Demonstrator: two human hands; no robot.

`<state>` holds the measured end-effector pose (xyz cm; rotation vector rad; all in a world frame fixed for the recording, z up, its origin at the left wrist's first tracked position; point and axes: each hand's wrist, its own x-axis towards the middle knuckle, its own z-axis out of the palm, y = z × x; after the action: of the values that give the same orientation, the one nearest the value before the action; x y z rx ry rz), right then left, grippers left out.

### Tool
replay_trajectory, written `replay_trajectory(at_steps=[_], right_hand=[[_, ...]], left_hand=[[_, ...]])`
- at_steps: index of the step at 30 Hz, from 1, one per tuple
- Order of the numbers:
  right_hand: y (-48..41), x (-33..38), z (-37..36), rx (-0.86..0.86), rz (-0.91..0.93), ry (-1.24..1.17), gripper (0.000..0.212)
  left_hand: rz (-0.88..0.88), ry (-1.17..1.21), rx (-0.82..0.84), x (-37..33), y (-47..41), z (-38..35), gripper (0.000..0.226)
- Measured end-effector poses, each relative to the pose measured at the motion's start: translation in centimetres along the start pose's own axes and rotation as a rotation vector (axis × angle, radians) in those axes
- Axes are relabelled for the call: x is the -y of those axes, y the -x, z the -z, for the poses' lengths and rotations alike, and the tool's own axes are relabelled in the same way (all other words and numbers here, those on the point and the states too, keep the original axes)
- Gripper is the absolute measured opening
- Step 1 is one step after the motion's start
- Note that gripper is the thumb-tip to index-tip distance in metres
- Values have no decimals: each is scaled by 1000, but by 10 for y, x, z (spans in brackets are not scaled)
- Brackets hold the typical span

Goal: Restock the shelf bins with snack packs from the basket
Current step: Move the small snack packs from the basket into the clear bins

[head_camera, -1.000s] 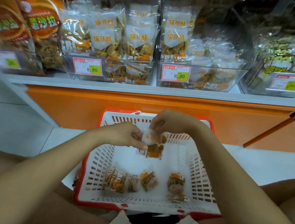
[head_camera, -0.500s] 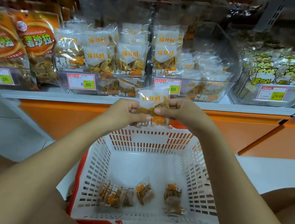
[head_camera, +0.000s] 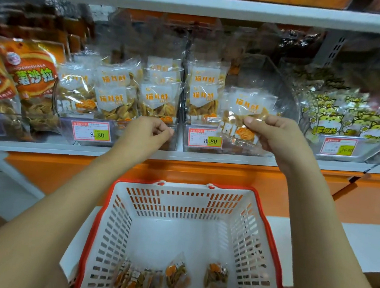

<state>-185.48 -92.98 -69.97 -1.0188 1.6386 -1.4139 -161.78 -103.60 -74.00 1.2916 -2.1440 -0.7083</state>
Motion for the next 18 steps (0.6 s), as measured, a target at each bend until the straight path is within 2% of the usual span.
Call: replay_trajectory(at_steps=[5,8,12,14,18], right_hand=[[-38,19,6,-211,137,104,7],[-87,23,11,-297,152,222,11],[-158,23,12,-267,98,367,22],[-186,23,8,-225,60,350,36],[-216,21,-5,-217,34,304,39]], left_hand=[[32,58,21,-2,-5,4,30],[76,117,11,-4,-8,3,35],[69,62,-19,-4,-10,3,42],[66,60,-25,-4,-10,4,44],[69,66,-21,-4,-11,4,45]])
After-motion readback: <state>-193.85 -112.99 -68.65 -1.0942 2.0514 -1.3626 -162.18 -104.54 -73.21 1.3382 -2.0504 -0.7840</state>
